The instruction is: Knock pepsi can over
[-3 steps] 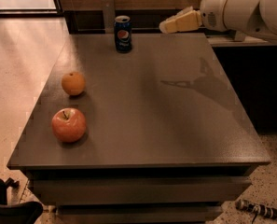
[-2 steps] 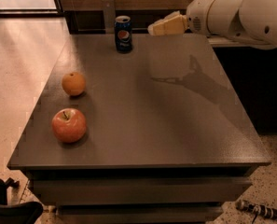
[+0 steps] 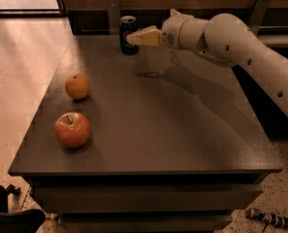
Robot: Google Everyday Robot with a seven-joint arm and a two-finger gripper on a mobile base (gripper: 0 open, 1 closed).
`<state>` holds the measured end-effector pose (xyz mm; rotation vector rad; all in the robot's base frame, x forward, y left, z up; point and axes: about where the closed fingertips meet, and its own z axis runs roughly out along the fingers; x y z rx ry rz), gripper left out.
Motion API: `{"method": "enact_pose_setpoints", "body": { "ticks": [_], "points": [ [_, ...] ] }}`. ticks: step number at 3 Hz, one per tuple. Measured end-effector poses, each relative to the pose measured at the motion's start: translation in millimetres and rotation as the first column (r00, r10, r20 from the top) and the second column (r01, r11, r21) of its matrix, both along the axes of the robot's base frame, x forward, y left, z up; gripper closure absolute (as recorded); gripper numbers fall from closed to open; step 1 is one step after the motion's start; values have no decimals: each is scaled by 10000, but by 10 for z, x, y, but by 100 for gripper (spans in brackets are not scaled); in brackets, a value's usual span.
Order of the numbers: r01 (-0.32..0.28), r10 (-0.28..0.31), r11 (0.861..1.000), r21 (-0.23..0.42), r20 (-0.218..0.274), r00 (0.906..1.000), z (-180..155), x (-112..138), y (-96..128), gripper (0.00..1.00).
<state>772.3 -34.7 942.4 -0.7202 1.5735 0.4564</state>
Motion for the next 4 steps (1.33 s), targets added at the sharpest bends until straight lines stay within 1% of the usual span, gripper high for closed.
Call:
{"method": "enact_pose_setpoints", "body": {
  "ticks": [1, 2, 3, 4],
  "points": [
    [-361, 363, 9983, 451, -21, 9993, -161, 195, 285, 0],
    [-801, 799, 9949, 611, 60, 9968, -269, 401, 538, 0],
    [-1257, 1261, 9889, 794, 7, 9920, -422, 618, 813, 0],
    [-1475, 1489, 9850, 891, -92, 9888, -512, 690, 952, 0]
  ]
}}
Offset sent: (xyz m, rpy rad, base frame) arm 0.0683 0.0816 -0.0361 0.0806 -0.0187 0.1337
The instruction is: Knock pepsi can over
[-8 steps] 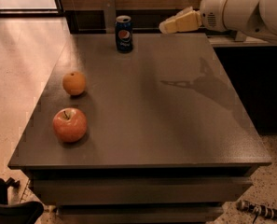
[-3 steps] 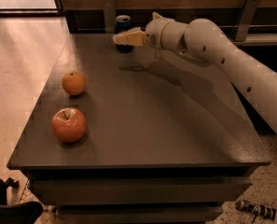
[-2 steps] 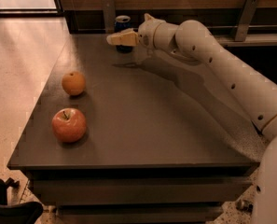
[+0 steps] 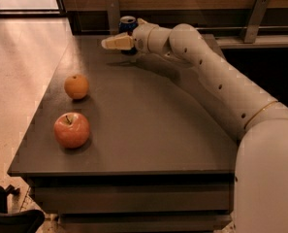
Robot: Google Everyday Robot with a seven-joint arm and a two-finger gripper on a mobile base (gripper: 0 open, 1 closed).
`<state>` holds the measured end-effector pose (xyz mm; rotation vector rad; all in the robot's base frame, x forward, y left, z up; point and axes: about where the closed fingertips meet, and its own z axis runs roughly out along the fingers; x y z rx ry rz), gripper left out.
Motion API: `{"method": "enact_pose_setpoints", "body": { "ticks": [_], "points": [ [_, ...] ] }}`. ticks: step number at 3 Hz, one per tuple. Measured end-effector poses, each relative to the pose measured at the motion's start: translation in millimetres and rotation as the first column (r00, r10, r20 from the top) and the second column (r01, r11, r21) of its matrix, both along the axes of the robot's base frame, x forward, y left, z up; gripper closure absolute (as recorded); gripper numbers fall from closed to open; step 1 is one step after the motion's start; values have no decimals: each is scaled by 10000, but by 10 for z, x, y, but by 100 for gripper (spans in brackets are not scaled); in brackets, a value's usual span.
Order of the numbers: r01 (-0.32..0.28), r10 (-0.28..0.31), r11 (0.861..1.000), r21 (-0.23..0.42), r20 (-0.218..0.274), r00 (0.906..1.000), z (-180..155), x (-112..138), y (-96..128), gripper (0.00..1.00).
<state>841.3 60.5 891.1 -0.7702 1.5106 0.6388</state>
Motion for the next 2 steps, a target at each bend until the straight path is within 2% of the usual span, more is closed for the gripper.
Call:
{"method": "enact_pose_setpoints", "body": {
  "ticks": [1, 2],
  "points": [
    [-41, 41, 10000, 7, -8, 10000, -5, -2, 32, 16],
    [-98, 98, 10000, 13, -21, 10000, -13, -8, 76, 46]
  ]
}}
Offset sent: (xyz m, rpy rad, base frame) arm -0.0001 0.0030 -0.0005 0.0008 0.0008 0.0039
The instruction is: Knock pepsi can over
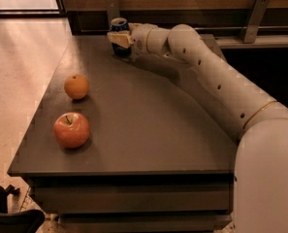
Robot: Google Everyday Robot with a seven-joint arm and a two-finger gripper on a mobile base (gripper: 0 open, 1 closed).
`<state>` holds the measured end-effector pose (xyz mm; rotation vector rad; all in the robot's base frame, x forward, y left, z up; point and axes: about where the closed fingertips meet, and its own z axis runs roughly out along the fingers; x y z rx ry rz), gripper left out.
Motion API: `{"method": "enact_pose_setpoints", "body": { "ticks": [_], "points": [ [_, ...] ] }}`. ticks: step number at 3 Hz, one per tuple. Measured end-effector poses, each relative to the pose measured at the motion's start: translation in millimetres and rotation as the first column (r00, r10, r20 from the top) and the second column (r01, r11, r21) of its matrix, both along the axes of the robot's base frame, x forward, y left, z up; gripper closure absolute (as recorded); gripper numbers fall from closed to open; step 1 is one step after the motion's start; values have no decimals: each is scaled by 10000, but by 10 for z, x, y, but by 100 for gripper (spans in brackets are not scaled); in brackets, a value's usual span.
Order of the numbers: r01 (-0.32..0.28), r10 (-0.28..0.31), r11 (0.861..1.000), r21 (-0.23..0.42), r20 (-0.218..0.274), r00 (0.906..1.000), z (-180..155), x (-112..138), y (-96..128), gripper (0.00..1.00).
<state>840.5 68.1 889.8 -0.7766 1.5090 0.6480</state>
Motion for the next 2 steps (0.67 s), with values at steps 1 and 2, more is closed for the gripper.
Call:
{"method": "enact_pose_setpoints", "body": {
  "ticks": [1, 2],
  "points": [
    [-35, 35, 10000, 3, -8, 10000, -5, -4, 27, 70],
    [-74, 74, 10000, 7, -17, 10000, -10, -8, 57, 93]
  ]
}}
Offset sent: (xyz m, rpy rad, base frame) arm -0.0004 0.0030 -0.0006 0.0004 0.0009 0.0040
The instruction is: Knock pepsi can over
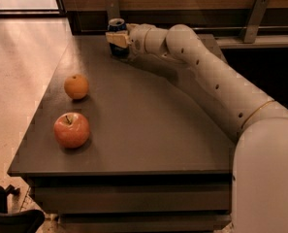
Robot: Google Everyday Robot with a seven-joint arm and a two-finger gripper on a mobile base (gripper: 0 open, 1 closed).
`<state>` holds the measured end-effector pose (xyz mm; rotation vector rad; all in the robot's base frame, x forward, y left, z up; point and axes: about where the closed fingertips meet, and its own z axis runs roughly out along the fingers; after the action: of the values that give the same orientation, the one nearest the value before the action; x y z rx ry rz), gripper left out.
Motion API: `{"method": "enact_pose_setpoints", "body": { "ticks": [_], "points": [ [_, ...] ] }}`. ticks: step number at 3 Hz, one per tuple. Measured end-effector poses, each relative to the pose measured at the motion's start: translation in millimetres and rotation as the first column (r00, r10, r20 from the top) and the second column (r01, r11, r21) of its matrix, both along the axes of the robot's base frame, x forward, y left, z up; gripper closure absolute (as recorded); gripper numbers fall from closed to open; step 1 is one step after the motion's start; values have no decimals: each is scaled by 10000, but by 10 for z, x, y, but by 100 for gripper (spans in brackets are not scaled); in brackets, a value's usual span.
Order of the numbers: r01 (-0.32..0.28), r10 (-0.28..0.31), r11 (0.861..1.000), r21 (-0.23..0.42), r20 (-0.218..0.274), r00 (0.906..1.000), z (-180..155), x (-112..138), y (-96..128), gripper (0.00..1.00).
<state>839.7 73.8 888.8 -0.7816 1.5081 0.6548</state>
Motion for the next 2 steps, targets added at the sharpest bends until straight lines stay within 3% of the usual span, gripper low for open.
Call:
{"method": "enact_pose_setpoints", "body": {
  "ticks": [1, 2],
  "points": [
    [-28, 28, 10000, 3, -7, 10000, -4, -3, 22, 100],
    [-165, 165, 9999, 29, 13, 9999, 19, -25, 71, 100]
  ]
}}
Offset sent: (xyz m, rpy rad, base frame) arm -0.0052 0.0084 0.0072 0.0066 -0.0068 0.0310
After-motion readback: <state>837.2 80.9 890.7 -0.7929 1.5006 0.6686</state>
